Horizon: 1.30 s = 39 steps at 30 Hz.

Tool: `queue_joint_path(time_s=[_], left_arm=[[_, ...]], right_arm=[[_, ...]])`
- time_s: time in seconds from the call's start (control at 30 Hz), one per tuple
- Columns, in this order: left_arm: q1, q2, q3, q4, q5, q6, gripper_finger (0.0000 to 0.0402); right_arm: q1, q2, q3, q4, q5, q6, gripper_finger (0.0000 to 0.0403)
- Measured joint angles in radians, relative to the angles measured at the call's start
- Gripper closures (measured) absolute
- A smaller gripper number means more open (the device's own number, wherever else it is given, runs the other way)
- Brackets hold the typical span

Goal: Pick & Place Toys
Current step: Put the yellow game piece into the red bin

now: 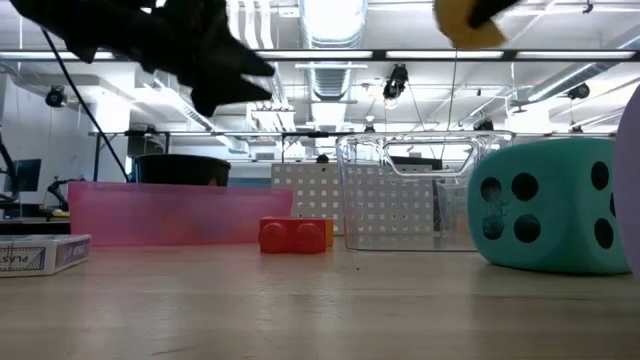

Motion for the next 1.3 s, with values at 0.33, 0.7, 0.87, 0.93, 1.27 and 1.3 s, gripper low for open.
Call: queue_joint_path(time_s=[0.33, 0.7, 0.87, 0.93, 1.27, 1.3], left_arm=[[-0.029, 0.000, 0.036, -0.001, -0.008, 0.006, 0.0156], [-0.069, 0.105, 0.037, 0.169, -0.009, 0.238, 0.0156], [-0.070, 0.269, 0.054, 0.375, -0.045, 0.319, 0.0156], [-0.070, 0.330, 0.075, 0.452, -0.072, 0.335, 0.0156], [-0.071, 0.486, 0.246, 0.480, -0.083, 0.430, 0.0156], [-0.071, 0.486, 0.253, 0.470, -0.083, 0.429, 0.0156]], right_arm=[[-0.099, 0.050, -0.054, 0.422, 0.014, -0.219, 0.0251], [-0.194, 0.090, -0.057, 0.531, 0.013, -0.244, 0.0234], [-0.211, 0.082, -0.058, 0.572, 0.012, -0.249, 0.0243], [-0.214, 0.082, -0.058, 0.587, 0.012, -0.252, 0.0251], [-0.215, 0.082, -0.058, 0.604, 0.012, -0.252, 0.0234], [-0.215, 0.082, -0.058, 0.604, 0.012, -0.252, 0.0234]])
